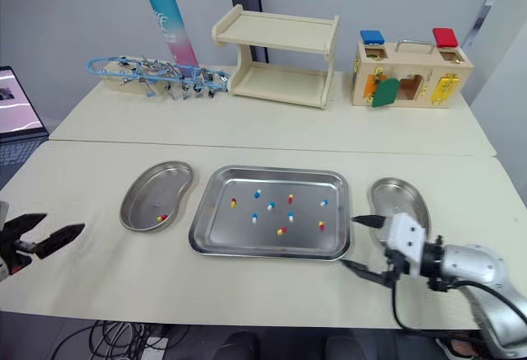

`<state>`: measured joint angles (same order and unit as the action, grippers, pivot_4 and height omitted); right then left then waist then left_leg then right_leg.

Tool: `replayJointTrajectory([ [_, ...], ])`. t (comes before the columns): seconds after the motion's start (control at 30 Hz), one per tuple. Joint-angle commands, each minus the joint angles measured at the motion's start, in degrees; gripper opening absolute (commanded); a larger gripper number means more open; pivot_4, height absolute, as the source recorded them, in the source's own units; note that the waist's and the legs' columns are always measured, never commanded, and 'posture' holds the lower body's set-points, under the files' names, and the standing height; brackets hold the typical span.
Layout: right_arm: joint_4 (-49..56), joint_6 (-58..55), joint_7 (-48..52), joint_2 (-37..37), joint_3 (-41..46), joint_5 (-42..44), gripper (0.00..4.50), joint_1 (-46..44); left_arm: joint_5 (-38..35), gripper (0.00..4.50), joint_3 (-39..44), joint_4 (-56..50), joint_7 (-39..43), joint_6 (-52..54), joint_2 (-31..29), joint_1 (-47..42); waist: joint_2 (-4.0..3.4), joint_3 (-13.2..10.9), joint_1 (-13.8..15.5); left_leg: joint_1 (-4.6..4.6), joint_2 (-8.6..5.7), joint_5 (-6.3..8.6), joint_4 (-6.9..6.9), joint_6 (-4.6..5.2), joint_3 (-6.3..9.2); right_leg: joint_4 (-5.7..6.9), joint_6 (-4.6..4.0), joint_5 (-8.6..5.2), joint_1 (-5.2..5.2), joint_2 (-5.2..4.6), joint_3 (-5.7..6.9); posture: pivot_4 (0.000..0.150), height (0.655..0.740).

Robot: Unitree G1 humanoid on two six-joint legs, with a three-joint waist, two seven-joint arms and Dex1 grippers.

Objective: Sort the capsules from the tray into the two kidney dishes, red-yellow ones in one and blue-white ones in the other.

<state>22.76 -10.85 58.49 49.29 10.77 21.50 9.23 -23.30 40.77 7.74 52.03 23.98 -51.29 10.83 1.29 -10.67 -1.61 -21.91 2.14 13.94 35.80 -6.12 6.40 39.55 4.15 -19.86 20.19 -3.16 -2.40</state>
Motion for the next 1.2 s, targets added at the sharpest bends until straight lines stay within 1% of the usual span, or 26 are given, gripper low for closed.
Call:
replayJointTrajectory([
  [0.03, -5.3, 4.1, 4.4, 3.9, 8.8, -0.3, 4.50, 2.9, 0.6, 4.46, 1.6, 2.2, 0.5, -4.4, 0.1, 0.8, 0.01, 0.0, 0.0, 0.00, 0.00, 0.00, 0.00, 0.00, 0.01, -0.01, -0.01, 0.01, 0.00, 0.00, 0.01, 0.150, 0.7400],
  [0.1, -11.5, 6.4, 7.5, 6.9, 12.7, -1.1, 4.50, 4.5, 0.4, 4.46, 1.7, 3.3, 0.8, -6.0, 0.9, 2.0, 0.01, 0.0, -0.2, 0.02, 0.01, 0.00, 0.00, 0.00, -0.01, -0.02, -0.02, 0.02, -0.02, 0.00, -0.01, 0.150, 0.7400],
  [0.17, -19.6, 9.2, 10.2, 10.1, 14.8, -2.2, 4.50, 4.0, -0.4, 4.46, 1.8, 2.7, 0.5, -6.4, 2.2, 3.1, 0.01, 0.0, -0.2, 0.05, 0.01, 0.01, -0.01, 0.01, -0.09, -0.06, -0.02, 0.02, -0.04, 0.00, -0.06, 0.150, 0.7400],
  [0.23, -25.1, 10.5, 11.9, 12.4, 14.7, -3.2, 4.50, 2.3, -0.9, 4.46, 1.7, 1.7, 0.9, -6.6, 3.5, 4.7, 0.01, 0.0, -0.4, 0.06, 0.02, 0.02, -0.02, 0.03, -0.13, -0.07, -0.02, 0.02, -0.03, 0.00, -0.08, 0.150, 0.7400],
  [0.33, -29.6, 12.3, 13.0, 13.9, 13.1, -4.4, 4.50, -0.2, -1.5, 4.46, 1.7, -0.3, 0.6, -6.6, 5.1, 6.6, 0.01, 0.0, -1.0, 0.10, 0.13, 0.02, -0.05, 0.03, -0.16, -0.07, -0.05, 0.04, -0.03, 0.08, -0.09, 0.150, 0.7400],
  [0.53, -33.2, 13.1, 14.2, 14.9, 10.1, -5.8, 4.50, -5.6, -2.3, 4.46, 2.0, -3.3, -1.1, -6.4, 8.0, 9.6, -0.02, 0.0, -1.2, 0.09, 0.13, 0.02, -0.03, 0.03, -0.17, -0.07, -0.06, 0.05, -0.03, 0.08, -0.11, 0.150, 0.7400],
  [0.73, -33.2, 12.6, 15.0, 15.2, 8.9, -6.2, 4.50, -7.5, -3.0, 4.46, 1.9, -5.8, -1.5, -5.7, 8.9, 11.3, -0.02, 0.0, -1.3, 0.07, 0.13, 0.02, -0.03, 0.03, -0.17, -0.09, -0.06, 0.05, -0.04, 0.08, -0.11, 0.150, 0.7400],
  [0.8, -32.0, 12.3, 15.2, 15.1, 8.8, -5.8, 4.50, -7.8, -3.4, 4.46, 2.0, -6.6, -1.5, -5.3, 8.8, 12.1, -0.02, 0.0, -1.2, 0.07, 0.12, 0.02, -0.03, 0.03, -0.18, -0.09, -0.05, 0.06, -0.04, 0.08, -0.11, 0.150, 0.7400],
  [0.87, -28.2, 10.4, 15.6, 14.7, 8.8, -4.3, 4.50, -7.8, -3.8, 4.46, 2.1, -7.4, -1.3, -5.0, 8.7, 13.1, -0.04, 0.0, -1.2, 0.08, 0.13, 0.02, -0.03, 0.03, -0.18, -0.09, -0.05, 0.06, -0.04, 0.08, -0.11, 0.150, 0.7400],
  [1.03, -11.9, 0.8, 14.4, 12.0, 6.5, 2.7, 4.50, -7.6, -4.8, 4.46, 1.9, -10.7, -1.5, -3.6, 9.5, 15.7, -0.07, 0.0, -1.3, 0.08, 0.15, 0.02, -0.04, 0.03, -0.17, -0.08, -0.05, 0.06, -0.04, 0.09, -0.12, 0.150, 0.7400],
  [1.1, -7.0, -1.9, 13.0, 10.6, 5.3, 4.4, 4.50, -7.6, -5.2, 4.46, 1.8, -11.9, -1.8, -3.1, 9.9, 16.3, -0.07, 0.0, -1.3, 0.07, 0.15, 0.02, -0.04, 0.02, -0.15, -0.09, -0.05, 0.06, -0.05, 0.09, -0.10, 0.150, 0.7400],
  [1.17, -3.2, -4.0, 10.7, 8.6, 3.9, 5.5, 4.50, -8.1, -5.5, 4.46, 1.8, -13.1, -1.8, -2.5, 10.3, 16.7, -0.05, 0.0, -1.1, 0.04, 0.14, 0.02, -0.03, 0.02, -0.15, -0.11, -0.05, 0.06, -0.03, 0.08, -0.10, 0.150, 0.7400],
  [1.2, -0.3, -5.0, 8.3, 5.9, 1.6, 6.2, 4.50, -8.7, -5.9, 4.46, 1.6, -14.7, -1.9, -1.9, 10.8, 17.2, -0.03, 0.0, -1.0, 0.03, 0.14, 0.02, -0.03, 0.02, -0.14, -0.11, -0.05, 0.06, -0.03, 0.08, -0.09, 0.150, 0.7400],
])
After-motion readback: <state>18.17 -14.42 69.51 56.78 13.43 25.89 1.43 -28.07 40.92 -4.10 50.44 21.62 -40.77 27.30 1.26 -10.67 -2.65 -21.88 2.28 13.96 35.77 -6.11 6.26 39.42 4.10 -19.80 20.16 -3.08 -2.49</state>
